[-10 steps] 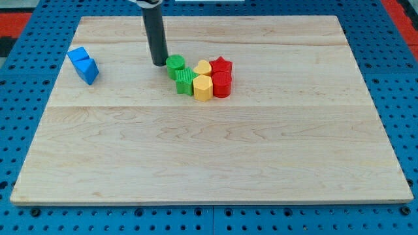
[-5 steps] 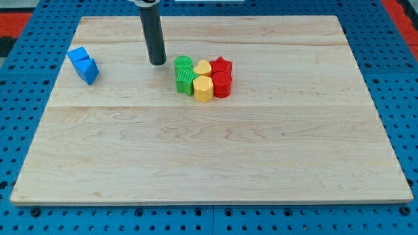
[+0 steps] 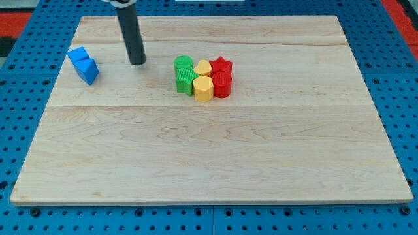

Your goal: Slide green circle right a bit

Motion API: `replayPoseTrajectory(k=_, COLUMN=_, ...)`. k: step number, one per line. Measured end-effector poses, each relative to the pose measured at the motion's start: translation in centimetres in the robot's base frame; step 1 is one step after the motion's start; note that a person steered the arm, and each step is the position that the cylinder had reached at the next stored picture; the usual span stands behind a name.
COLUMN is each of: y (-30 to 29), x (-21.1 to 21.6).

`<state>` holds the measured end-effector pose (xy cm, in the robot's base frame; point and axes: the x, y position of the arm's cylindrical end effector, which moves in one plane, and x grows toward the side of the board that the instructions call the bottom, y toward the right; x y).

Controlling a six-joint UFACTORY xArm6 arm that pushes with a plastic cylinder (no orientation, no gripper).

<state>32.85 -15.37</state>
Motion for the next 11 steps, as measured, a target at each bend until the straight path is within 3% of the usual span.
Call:
replayPoseTrajectory(k=3, y=2.1, x=1.9)
replayPoseTrajectory(k=11, y=8.1, x=1.8)
